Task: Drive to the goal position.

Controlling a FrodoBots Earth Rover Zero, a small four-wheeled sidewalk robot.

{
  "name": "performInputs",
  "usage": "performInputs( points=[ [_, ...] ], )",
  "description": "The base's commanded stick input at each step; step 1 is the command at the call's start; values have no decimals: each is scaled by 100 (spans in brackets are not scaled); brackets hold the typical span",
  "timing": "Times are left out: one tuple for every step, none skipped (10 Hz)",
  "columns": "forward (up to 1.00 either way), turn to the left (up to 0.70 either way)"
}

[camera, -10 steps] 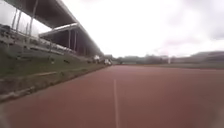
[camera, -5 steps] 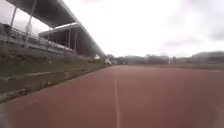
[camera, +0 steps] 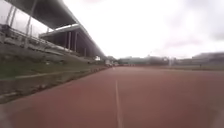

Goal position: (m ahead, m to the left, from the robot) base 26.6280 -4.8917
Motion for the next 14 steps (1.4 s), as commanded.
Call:
performInputs(
  points=[
    [70,1],
    [70,1],
    [70,1],
    [70,1],
    [70,1],
    [70,1],
    [70,1],
    [70,1],
    [70,1],
    [70,1],
    [70,1],
    [70,1],
    [70,1],
    [70,1]
  ],
)
